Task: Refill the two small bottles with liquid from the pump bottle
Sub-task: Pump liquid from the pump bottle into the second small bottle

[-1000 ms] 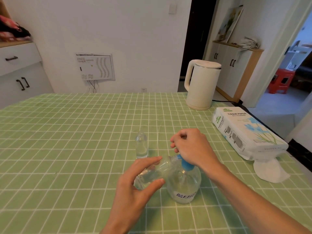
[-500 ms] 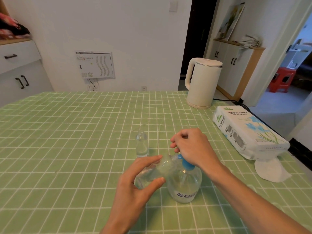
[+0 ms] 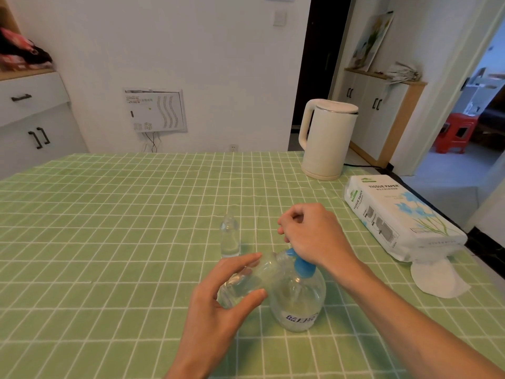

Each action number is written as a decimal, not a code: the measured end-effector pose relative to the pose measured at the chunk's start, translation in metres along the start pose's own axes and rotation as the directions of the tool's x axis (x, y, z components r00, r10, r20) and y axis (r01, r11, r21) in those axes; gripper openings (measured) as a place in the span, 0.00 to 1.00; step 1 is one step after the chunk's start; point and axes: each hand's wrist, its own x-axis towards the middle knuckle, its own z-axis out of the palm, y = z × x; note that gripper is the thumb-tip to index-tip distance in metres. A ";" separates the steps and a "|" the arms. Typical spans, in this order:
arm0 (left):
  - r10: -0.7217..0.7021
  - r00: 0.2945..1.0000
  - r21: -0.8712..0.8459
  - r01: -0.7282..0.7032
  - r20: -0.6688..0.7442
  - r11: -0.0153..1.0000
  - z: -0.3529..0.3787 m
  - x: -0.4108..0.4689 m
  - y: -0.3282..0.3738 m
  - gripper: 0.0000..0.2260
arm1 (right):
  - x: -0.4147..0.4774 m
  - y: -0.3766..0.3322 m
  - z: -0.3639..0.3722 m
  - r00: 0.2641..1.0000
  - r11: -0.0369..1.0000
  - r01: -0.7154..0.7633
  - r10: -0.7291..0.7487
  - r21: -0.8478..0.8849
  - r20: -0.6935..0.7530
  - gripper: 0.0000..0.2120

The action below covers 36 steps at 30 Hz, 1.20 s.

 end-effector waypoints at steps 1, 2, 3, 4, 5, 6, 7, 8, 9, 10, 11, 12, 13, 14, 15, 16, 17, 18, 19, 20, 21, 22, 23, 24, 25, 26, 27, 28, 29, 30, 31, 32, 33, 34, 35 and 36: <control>0.000 1.000 -0.004 0.000 -0.002 1.000 0.000 0.000 0.000 0.24 | 0.000 0.000 0.000 1.000 1.000 -0.002 0.002 0.004 0.003 0.14; 0.000 1.000 -0.008 0.000 -0.005 1.000 0.000 0.000 0.001 0.23 | 0.000 0.000 0.000 1.000 1.000 -0.007 0.007 0.011 0.005 0.14; -0.001 1.000 -0.012 0.001 -0.007 1.000 0.000 -0.001 0.001 0.23 | 0.001 0.001 0.001 1.000 1.000 -0.012 0.012 0.018 0.005 0.14; -0.003 1.000 -0.015 0.003 -0.009 1.000 0.000 -0.001 0.001 0.22 | 0.001 0.002 0.002 1.000 0.999 -0.015 0.015 0.030 0.003 0.14; -0.005 1.000 -0.017 0.005 -0.011 1.000 0.000 -0.001 0.001 0.22 | 0.001 0.003 0.003 1.000 0.999 -0.017 0.017 0.045 0.000 0.14; -0.004 1.000 -0.017 0.004 -0.015 1.000 0.000 -0.001 0.000 0.22 | 0.001 0.004 0.004 1.000 0.998 -0.018 0.018 0.055 -0.001 0.14; -0.002 1.000 -0.015 0.002 -0.018 1.000 0.000 -0.002 0.000 0.22 | 0.001 0.006 0.006 1.000 0.998 -0.020 0.020 0.058 0.001 0.14; 0.002 1.000 -0.012 -0.002 -0.019 1.000 0.000 -0.002 -0.001 0.22 | 0.001 0.007 0.007 1.000 0.998 -0.021 0.021 0.058 0.006 0.15; 0.005 1.000 -0.008 -0.006 -0.018 1.000 0.000 -0.002 -0.001 0.23 | 0.000 0.009 0.008 1.000 0.998 -0.021 0.021 0.058 0.009 0.15; 0.008 1.000 -0.004 -0.008 -0.015 1.000 0.001 -0.002 -0.001 0.23 | 0.000 0.010 0.009 1.000 0.998 -0.020 0.019 0.059 0.009 0.15; 0.009 1.000 -0.002 -0.009 -0.011 1.000 0.001 -0.002 -0.001 0.24 | 0.000 0.010 0.009 1.000 0.998 -0.018 0.018 0.061 0.006 0.16; 0.010 1.000 -0.003 -0.010 -0.009 1.000 0.001 -0.002 -0.001 0.24 | 0.000 0.010 0.009 1.000 0.998 -0.017 0.017 0.066 0.002 0.16; 0.011 1.000 -0.004 -0.011 -0.010 1.000 0.002 -0.002 -0.002 0.24 | -0.001 0.009 0.009 1.000 0.997 -0.019 0.019 0.069 -0.001 0.15; 0.012 1.000 -0.005 -0.012 -0.013 1.000 0.002 -0.003 -0.001 0.23 | -0.001 0.009 0.009 1.000 0.998 -0.021 0.022 0.067 -0.003 0.15; 0.012 1.000 -0.008 -0.012 -0.017 1.000 0.002 -0.003 -0.001 0.23 | -0.002 0.009 0.008 1.000 0.998 -0.025 0.025 0.062 -0.003 0.15; 0.011 1.000 -0.012 -0.011 -0.019 1.000 0.002 -0.003 -0.001 0.23 | -0.002 0.008 0.008 1.000 0.998 -0.028 0.028 0.056 -0.003 0.14; 0.007 1.000 -0.016 -0.008 -0.017 1.000 0.002 -0.003 -0.001 0.23 | -0.003 0.008 0.008 1.000 0.998 -0.030 0.030 0.047 -0.004 0.14; 0.003 1.000 -0.018 -0.003 -0.014 1.000 0.002 -0.004 -0.001 0.23 | -0.003 0.007 0.007 1.000 0.999 -0.029 0.029 0.036 -0.004 0.14; 0.000 1.000 -0.017 0.000 -0.011 1.000 0.001 -0.003 0.000 0.23 | -0.002 0.006 0.006 1.000 0.999 -0.026 0.026 0.022 -0.002 0.14; -0.001 1.000 -0.016 0.000 -0.008 1.000 0.001 -0.003 0.000 0.23 | -0.002 0.004 0.005 1.000 1.000 -0.023 0.023 0.008 -0.003 0.14; -0.001 1.000 -0.016 0.000 -0.006 1.000 0.000 -0.003 0.000 0.23 | -0.001 0.003 0.003 1.000 1.000 -0.018 0.018 -0.007 -0.009 0.14; -0.001 1.000 -0.018 0.001 -0.005 1.000 0.000 -0.003 0.000 0.23 | 0.000 0.001 0.002 1.000 1.000 -0.011 0.010 -0.023 -0.020 0.14; -0.003 1.000 -0.020 0.002 -0.002 1.000 -0.001 -0.002 0.000 0.23 | 0.000 0.000 0.001 1.000 0.999 -0.001 0.000 -0.037 -0.029 0.14; -0.004 1.000 -0.021 0.004 0.001 1.000 -0.002 -0.002 0.000 0.23 | 0.001 -0.001 0.001 0.999 0.999 0.006 -0.008 -0.043 -0.032 0.14; -0.004 1.000 -0.019 0.004 0.002 1.000 -0.002 -0.001 0.000 0.22 | 0.001 -0.001 0.001 0.999 0.999 0.010 -0.011 -0.037 -0.031 0.14; -0.002 1.000 -0.015 0.002 0.000 1.000 -0.002 -0.001 0.001 0.22 | 0.001 -0.001 0.002 1.000 1.000 0.008 -0.009 -0.026 -0.029 0.14; 0.000 1.000 -0.014 0.000 -0.001 1.000 -0.002 -0.001 0.001 0.22 | 0.000 0.000 0.003 1.000 1.000 0.005 -0.005 -0.013 -0.029 0.14; -0.001 1.000 -0.014 0.001 -0.001 1.000 -0.002 -0.001 0.001 0.22 | 0.000 0.001 0.003 1.000 1.000 0.003 -0.003 -0.003 -0.031 0.14; -0.002 1.000 -0.015 0.002 0.000 1.000 -0.002 -0.001 0.001 0.22 | 0.000 0.001 0.004 0.999 1.000 0.001 -0.001 0.008 -0.032 0.14; -0.003 1.000 -0.013 0.003 -0.001 1.000 -0.002 -0.001 0.000 0.22 | 0.000 0.002 0.005 0.999 1.000 -0.001 0.001 0.017 -0.032 0.14; -0.003 1.000 -0.009 0.003 -0.002 1.000 -0.002 -0.001 0.000 0.22 | -0.001 0.003 0.007 1.000 1.000 -0.003 0.004 0.022 -0.029 0.14; -0.004 1.000 -0.003 0.004 -0.003 1.000 -0.002 -0.001 0.000 0.22 | -0.001 0.005 0.008 1.000 1.000 -0.007 0.007 0.025 -0.022 0.14; -0.005 1.000 0.002 0.005 -0.003 1.000 -0.001 -0.002 0.001 0.22 | -0.002 0.006 0.010 1.000 1.000 -0.012 0.013 0.029 -0.013 0.14; -0.007 1.000 0.004 0.007 0.000 1.000 -0.001 -0.002 0.001 0.23 | -0.002 0.007 0.010 1.000 0.999 -0.017 0.017 0.031 -0.008 0.14; -0.011 1.000 0.006 0.011 0.004 1.000 -0.001 -0.002 0.001 0.24 | -0.003 0.008 0.011 1.000 0.999 -0.018 0.018 0.032 -0.009 0.14; -0.017 1.000 0.009 0.017 0.007 1.000 -0.001 -0.002 0.000 0.25 | -0.002 0.009 0.011 1.000 0.999 -0.018 0.018 0.032 -0.011 0.14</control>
